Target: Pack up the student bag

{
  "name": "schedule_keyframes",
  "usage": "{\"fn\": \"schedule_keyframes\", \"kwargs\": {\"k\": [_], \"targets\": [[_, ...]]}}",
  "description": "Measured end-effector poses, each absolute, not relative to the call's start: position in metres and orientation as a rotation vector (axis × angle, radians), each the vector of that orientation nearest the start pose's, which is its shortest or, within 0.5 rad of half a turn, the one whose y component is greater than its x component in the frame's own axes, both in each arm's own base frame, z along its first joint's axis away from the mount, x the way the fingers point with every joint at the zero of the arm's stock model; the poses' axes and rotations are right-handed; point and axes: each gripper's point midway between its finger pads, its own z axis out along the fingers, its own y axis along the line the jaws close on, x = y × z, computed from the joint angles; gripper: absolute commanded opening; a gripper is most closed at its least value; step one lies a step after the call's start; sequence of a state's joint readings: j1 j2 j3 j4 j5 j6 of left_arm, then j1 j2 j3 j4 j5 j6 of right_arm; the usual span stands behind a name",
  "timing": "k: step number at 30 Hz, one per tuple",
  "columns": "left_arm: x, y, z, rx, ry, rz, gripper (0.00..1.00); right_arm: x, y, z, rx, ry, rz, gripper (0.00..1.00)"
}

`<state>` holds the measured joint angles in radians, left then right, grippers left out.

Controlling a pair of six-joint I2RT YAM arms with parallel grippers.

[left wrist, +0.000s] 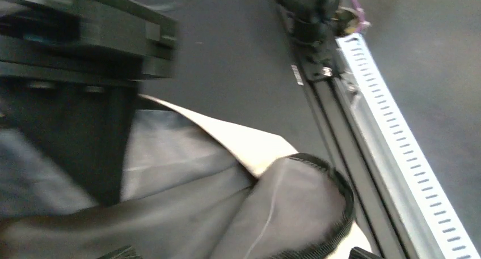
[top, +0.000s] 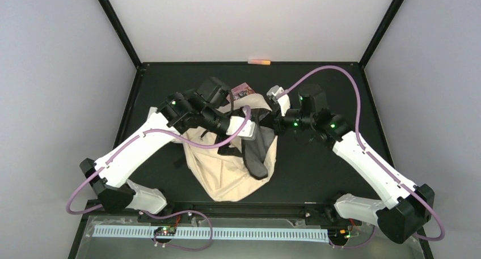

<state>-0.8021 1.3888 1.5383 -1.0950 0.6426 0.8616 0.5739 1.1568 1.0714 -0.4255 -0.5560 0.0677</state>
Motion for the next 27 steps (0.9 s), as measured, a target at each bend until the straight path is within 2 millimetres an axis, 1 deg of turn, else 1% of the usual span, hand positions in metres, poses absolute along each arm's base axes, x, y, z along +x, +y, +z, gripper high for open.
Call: {"fn": "schedule_keyframes", "kwargs": {"k": [1,3,5,10,11,12,14,15,16,17,19,20,21,23,25,27], "targets": [[0.157,-0.308,0.304,1.928,1.436,-0.749,0.99,0.247,0.270,0.287,-0.903,1.935,0.956,0.01],[0.169,-0.307,0.322,1.876,1.448,-0.669,0.99,0.245,0.271,0.290,-0.949,1.900,0.945,0.01],[0.180,-0.304,0.344,1.815,1.443,-0.586,0.99,0.244,0.271,0.291,-0.988,1.875,0.930,0.01],[0.193,-0.284,0.398,1.658,1.424,-0.465,0.99,0.244,0.273,0.292,-1.038,1.852,0.923,0.01],[0.196,-0.278,0.405,1.620,1.432,-0.450,0.96,0.244,0.274,0.292,-1.043,1.849,0.924,0.01],[0.203,-0.268,0.411,1.566,1.453,-0.430,0.87,0.244,0.274,0.292,-1.046,1.846,0.924,0.01],[0.221,-0.246,0.412,1.459,1.518,-0.391,0.53,0.243,0.274,0.292,-1.050,1.843,0.928,0.01],[0.233,-0.234,0.406,1.405,1.559,-0.374,0.34,0.243,0.274,0.292,-1.051,1.842,0.931,0.01],[0.242,-0.224,0.397,1.365,1.600,-0.364,0.24,0.242,0.275,0.293,-1.052,1.841,0.933,0.01],[0.253,-0.214,0.380,1.320,1.649,-0.363,0.22,0.242,0.275,0.293,-1.052,1.840,0.934,0.01],[0.267,-0.204,0.345,1.267,1.742,-0.383,0.25,0.242,0.275,0.293,-1.053,1.839,0.936,0.01],[0.275,-0.200,0.321,1.235,1.794,-0.406,0.28,0.242,0.275,0.293,-1.054,1.839,0.937,0.01],[0.281,-0.198,0.299,1.213,1.848,-0.431,0.29,0.242,0.275,0.293,-1.054,1.839,0.938,0.01],[0.290,-0.196,0.262,1.175,1.935,-0.485,0.32,0.242,0.276,0.293,-1.054,1.837,0.940,0.01],[0.298,-0.198,0.244,1.154,1.974,-0.517,0.36,0.242,0.276,0.294,-1.054,1.836,0.941,0.01],[0.307,-0.202,0.240,1.136,1.962,-0.538,0.44,0.242,0.276,0.294,-1.054,1.835,0.942,0.01]]}}
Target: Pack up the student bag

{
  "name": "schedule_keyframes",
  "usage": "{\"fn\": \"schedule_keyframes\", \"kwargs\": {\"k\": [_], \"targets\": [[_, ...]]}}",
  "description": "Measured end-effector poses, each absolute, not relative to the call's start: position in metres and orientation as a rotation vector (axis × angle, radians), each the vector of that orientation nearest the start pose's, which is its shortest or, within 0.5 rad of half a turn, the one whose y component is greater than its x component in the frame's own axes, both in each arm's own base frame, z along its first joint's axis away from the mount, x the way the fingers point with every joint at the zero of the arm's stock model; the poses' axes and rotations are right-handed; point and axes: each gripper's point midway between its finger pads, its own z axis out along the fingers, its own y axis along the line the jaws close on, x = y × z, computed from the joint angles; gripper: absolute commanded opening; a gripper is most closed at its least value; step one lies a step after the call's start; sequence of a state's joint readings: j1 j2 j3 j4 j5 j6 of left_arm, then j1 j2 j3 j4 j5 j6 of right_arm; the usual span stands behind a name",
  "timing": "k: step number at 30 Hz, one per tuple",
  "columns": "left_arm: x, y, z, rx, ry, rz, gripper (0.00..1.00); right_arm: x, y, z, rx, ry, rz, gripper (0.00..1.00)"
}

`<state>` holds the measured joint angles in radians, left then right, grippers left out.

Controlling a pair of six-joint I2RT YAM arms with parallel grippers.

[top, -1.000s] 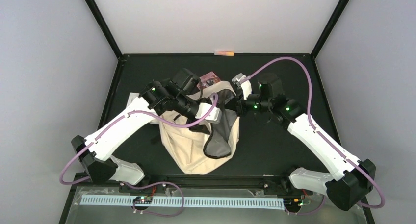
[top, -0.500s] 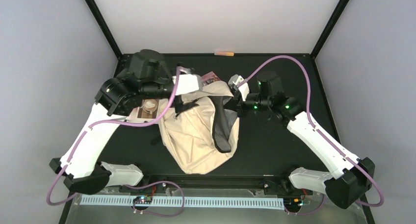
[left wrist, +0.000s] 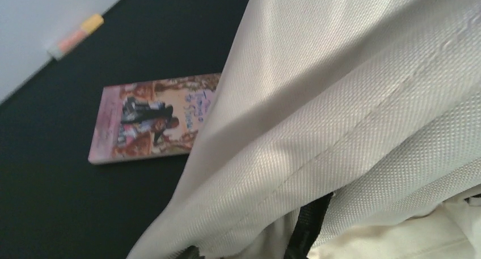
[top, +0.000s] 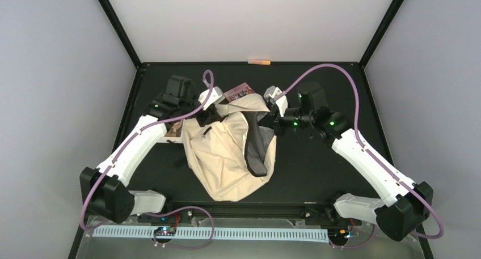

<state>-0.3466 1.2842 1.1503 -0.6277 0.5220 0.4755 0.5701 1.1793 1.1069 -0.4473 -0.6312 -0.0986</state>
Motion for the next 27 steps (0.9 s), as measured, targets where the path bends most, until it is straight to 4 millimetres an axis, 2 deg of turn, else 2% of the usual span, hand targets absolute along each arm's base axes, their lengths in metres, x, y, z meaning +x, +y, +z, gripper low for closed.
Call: {"fn": "schedule_keyframes", "kwargs": {"k": [2,6,9,17,22,27], "targets": [[0.314,-0.208,0.243,1.131,1.917,-0.553,0.51,0.242,0.276,0.294,-1.054,1.835,0.942,0.01],[0.313,-0.214,0.246,1.153,1.866,-0.586,0.48,0.242,0.276,0.294,-1.053,1.836,0.942,0.01],[0.306,-0.220,0.248,1.196,1.822,-0.640,0.43,0.242,0.276,0.294,-1.053,1.836,0.941,0.01],[0.281,-0.226,0.254,1.305,1.715,-0.709,0.44,0.242,0.276,0.294,-1.053,1.835,0.941,0.01],[0.275,-0.224,0.241,1.319,1.726,-0.708,0.44,0.243,0.276,0.295,-1.051,1.832,0.942,0.01],[0.288,-0.221,0.232,1.304,1.750,-0.645,0.45,0.243,0.276,0.295,-1.051,1.830,0.942,0.01]]}}
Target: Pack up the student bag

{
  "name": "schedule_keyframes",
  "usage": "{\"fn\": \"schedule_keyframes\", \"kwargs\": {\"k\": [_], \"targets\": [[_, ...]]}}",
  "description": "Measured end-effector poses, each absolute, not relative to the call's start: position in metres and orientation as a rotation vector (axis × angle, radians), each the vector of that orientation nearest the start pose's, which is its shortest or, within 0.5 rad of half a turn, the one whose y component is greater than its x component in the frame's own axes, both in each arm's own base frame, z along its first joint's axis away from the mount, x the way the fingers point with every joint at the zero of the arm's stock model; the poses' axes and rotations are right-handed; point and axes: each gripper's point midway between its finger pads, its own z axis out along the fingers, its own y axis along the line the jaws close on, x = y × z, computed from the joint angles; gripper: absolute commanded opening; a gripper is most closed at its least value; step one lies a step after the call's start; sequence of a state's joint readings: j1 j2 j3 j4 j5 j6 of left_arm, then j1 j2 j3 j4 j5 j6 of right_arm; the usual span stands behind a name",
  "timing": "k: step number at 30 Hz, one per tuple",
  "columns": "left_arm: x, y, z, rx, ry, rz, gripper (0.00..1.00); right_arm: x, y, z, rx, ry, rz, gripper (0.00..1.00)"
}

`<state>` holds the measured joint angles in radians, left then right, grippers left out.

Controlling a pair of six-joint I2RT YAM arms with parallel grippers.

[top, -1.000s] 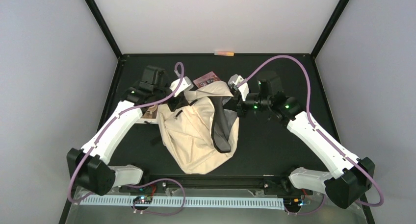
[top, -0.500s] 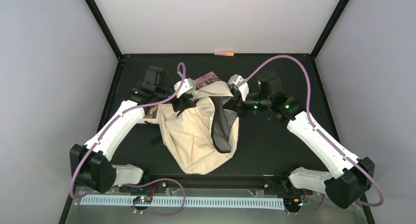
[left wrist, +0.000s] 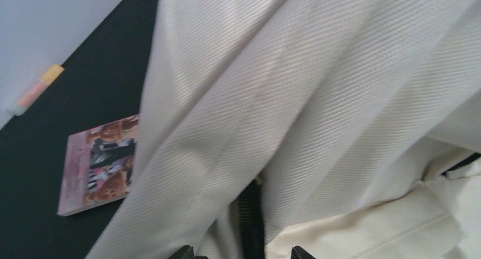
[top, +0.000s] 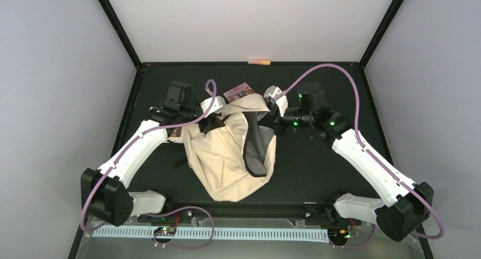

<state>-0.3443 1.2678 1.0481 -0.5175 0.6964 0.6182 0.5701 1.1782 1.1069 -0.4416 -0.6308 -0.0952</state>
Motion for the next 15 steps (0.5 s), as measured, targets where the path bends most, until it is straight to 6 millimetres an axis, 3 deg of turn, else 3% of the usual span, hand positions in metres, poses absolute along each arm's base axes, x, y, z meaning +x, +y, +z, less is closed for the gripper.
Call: {"fn": "schedule_keyframes", "kwargs": {"k": [5,10,15], "targets": [[0.299,-0.214,0.228,1.289,1.727,-0.589,0.51,0.241,0.275,0.298,-1.050,1.823,0.942,0.01],[0.293,-0.210,0.221,1.302,1.681,-0.612,0.55,0.240,0.274,0.300,-1.050,1.817,0.941,0.01],[0.291,-0.216,0.231,1.313,1.600,-0.653,0.42,0.239,0.274,0.299,-1.050,1.816,0.941,0.01]]}}
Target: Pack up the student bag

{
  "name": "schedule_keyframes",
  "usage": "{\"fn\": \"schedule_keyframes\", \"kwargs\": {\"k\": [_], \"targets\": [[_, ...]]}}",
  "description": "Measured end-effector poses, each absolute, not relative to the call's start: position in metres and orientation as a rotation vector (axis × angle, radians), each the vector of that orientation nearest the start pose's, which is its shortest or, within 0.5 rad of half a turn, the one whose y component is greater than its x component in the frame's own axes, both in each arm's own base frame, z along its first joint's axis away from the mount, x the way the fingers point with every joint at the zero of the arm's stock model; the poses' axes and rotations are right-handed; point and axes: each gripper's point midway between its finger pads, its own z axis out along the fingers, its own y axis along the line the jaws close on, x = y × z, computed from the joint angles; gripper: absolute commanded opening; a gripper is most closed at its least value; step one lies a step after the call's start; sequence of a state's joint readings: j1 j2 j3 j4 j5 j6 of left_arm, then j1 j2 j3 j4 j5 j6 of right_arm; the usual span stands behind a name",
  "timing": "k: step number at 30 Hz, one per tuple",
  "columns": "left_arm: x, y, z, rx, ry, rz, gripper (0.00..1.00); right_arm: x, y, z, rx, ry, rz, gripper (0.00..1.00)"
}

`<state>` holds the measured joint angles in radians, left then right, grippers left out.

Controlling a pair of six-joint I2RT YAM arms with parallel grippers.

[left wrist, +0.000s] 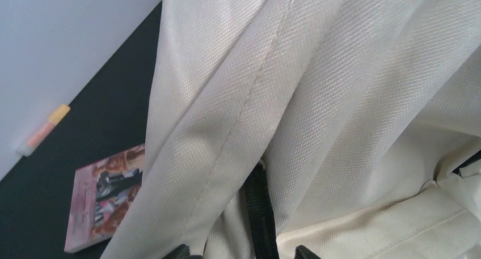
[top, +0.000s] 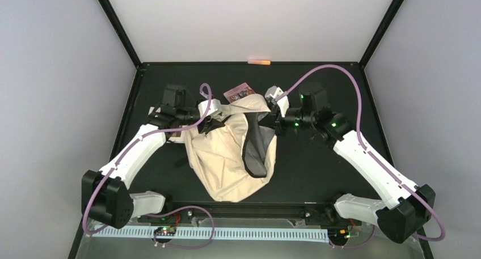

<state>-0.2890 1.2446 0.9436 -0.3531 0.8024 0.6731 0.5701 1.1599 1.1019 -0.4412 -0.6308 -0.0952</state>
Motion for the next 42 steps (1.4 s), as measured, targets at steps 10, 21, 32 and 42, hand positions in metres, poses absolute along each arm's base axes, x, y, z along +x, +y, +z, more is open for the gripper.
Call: {"fn": "schedule_keyframes", "kwargs": {"k": [10,21,32,42], "targets": [[0.290,-0.223,0.231,1.318,1.541,-0.707,0.45,0.239,0.274,0.300,-1.049,1.812,0.941,0.01],[0.278,-0.237,0.230,1.361,1.504,-0.748,0.28,0.239,0.273,0.301,-1.049,1.812,0.940,0.01],[0.282,-0.234,0.230,1.377,1.521,-0.693,0.03,0.238,0.273,0.302,-1.048,1.806,0.939,0.01],[0.283,-0.226,0.228,1.428,1.566,-0.621,0.17,0.238,0.273,0.303,-1.049,1.805,0.938,0.01]]}}
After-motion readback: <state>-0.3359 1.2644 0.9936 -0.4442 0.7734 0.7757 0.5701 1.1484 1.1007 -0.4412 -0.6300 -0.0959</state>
